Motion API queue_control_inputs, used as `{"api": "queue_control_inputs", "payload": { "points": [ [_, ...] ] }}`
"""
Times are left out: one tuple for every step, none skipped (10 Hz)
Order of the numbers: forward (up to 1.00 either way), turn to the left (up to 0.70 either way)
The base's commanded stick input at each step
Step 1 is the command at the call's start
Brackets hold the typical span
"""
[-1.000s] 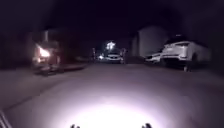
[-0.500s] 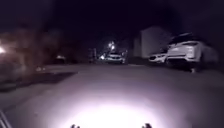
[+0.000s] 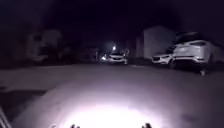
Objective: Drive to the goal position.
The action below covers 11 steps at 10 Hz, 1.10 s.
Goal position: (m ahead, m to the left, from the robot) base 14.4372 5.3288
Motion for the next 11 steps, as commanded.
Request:
{"api": "queue_control_inputs", "payload": {
  "points": [
    [0.85, 0.00],
    [0.85, 0.00],
    [0.85, 0.00],
    [0.85, 0.00],
    [0.85, 0.00],
    [0.85, 0.00],
    [0.85, 0.00],
    [0.85, 0.00],
    [0.85, 0.00],
    [0.85, 0.00],
    [0.85, 0.00]
  ]
}}
